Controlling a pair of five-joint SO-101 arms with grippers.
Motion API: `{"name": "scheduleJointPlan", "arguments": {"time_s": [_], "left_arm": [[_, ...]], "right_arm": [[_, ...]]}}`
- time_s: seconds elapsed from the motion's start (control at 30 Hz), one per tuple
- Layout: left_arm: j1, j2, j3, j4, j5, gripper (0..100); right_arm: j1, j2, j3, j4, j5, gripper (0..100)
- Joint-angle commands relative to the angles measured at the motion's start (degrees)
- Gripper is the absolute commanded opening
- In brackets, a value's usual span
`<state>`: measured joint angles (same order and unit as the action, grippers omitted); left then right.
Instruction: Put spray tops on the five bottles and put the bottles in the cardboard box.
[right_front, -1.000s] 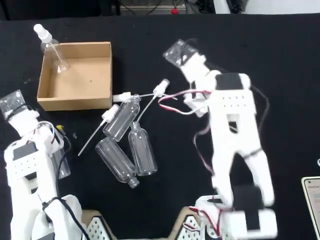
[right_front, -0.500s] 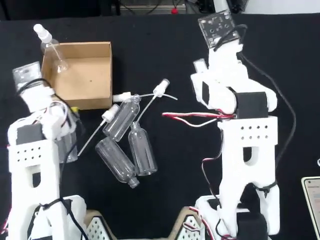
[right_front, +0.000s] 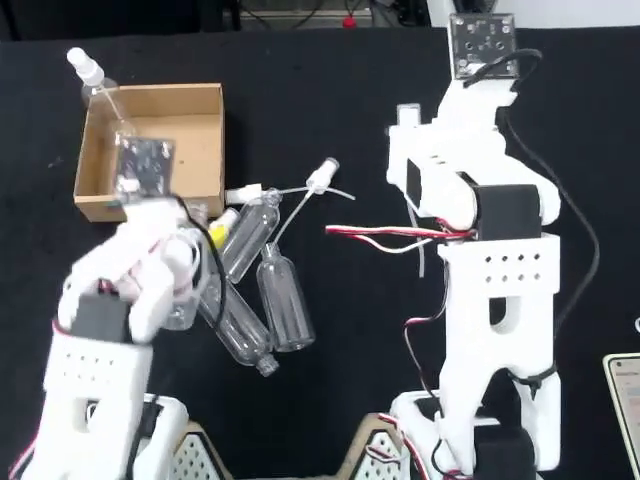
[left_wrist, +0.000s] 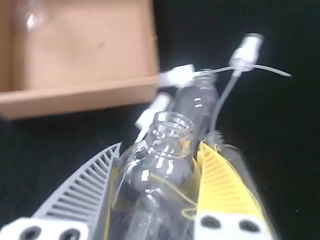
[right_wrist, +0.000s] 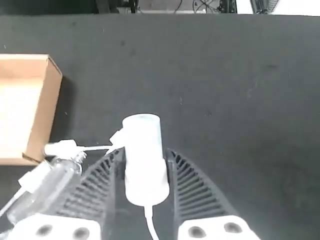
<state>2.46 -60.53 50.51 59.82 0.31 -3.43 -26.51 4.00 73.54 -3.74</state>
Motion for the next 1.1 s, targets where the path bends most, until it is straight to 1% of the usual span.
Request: {"name": "scheduleJointPlan", "arguments": {"time_s": [0.0, 0.17, 0.3, 0.4, 0.5, 0.67, 0.8, 0.97, 1.07], "left_arm": [[3.9, -13.1, 5.2, -4.2, -1.1, 8], [4.4, -22.2, 14.1, -9.7, -1.1, 8], [4.4, -27.3, 18.2, -10.8, -1.1, 8], [4.4, -30.9, 20.3, -10.8, -1.1, 8], [4.5, -35.0, 22.9, -10.8, -1.0, 8], [4.5, -43.6, 26.9, -10.5, 3.4, 8], [4.5, -43.8, 27.2, -10.5, 3.7, 8], [4.7, -44.0, 28.3, -10.9, 3.8, 8], [8.7, -44.0, 30.0, -13.5, 3.8, 8]], "right_arm": [[0.0, -2.5, -3.1, -3.1, -4.0, 1.8], [-0.5, -2.5, -3.2, -8.6, -15.7, 1.8], [-5.1, -2.5, -3.2, -11.5, -21.4, 1.8], [-10.2, -2.9, -3.2, -12.6, -22.1, 1.8], [-12.9, -5.3, -3.1, -13.5, -22.1, 1.8], [-16.6, -12.4, -2.8, -13.5, -22.1, 1.8], [-20.6, -14.5, -2.7, -14.3, -22.1, 1.8], [-21.7, -14.6, -1.1, -21.8, -22.1, 1.8], [-21.9, -14.7, 2.0, -28.0, -22.1, 1.8]]}}
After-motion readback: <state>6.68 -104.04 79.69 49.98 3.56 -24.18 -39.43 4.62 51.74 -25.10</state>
